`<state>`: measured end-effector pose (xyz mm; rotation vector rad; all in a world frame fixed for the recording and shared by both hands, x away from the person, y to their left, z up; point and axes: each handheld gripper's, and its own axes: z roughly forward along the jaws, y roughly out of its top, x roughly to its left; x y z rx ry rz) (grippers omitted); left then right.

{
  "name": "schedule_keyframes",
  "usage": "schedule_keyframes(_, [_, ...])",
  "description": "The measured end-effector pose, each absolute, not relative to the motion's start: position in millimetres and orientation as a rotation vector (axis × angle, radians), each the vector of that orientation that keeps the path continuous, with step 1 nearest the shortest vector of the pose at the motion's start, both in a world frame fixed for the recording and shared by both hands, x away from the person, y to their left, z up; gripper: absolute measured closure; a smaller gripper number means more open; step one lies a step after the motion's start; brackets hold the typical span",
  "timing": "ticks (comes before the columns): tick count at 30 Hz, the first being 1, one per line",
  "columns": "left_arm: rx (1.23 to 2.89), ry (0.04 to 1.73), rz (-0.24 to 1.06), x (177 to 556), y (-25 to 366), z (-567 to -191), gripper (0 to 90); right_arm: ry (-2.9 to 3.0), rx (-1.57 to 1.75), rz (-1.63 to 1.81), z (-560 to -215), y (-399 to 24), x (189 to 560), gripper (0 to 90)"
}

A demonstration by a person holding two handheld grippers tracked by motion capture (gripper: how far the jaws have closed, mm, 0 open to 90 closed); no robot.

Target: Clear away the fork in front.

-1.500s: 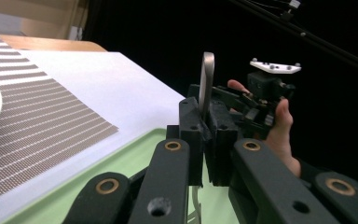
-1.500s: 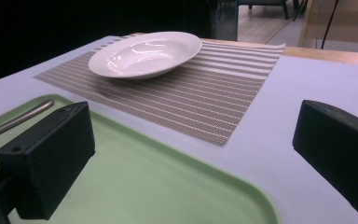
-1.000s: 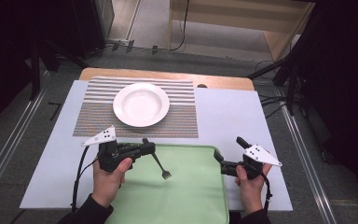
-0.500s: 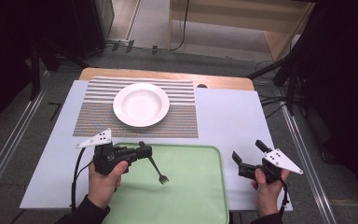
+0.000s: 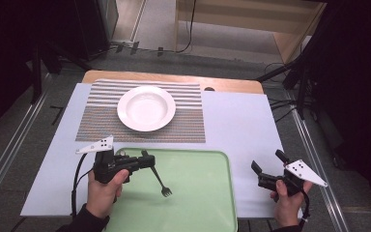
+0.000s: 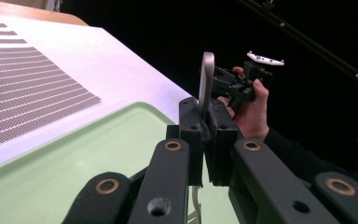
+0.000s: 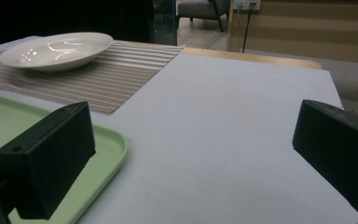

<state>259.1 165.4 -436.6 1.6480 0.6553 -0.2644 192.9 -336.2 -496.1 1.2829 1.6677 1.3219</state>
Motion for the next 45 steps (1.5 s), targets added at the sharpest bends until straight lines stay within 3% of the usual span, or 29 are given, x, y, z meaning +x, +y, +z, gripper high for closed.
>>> schedule_keyframes(7, [1.650,0.660,-0.342,258.6,167.8,-438.6,85.8,1.676,1.291,1.311,-499.9,-338.8,190.8,0.0])
schedule_keyframes(17, [1.681,0.712,-0.325,264.1,168.4,-448.9,85.7,1.680,1.293,1.291,-502.2,-335.6,194.7,0.0])
schedule_keyframes(28, [1.768,0.835,-0.083,270.1,174.0,-459.6,75.9,1.668,1.324,1.284,-505.1,-339.9,197.1,0.0])
schedule_keyframes(45, [1.870,0.930,0.022,278.8,174.1,-474.1,62.3,1.674,1.328,1.291,-507.8,-341.4,199.1,0.0])
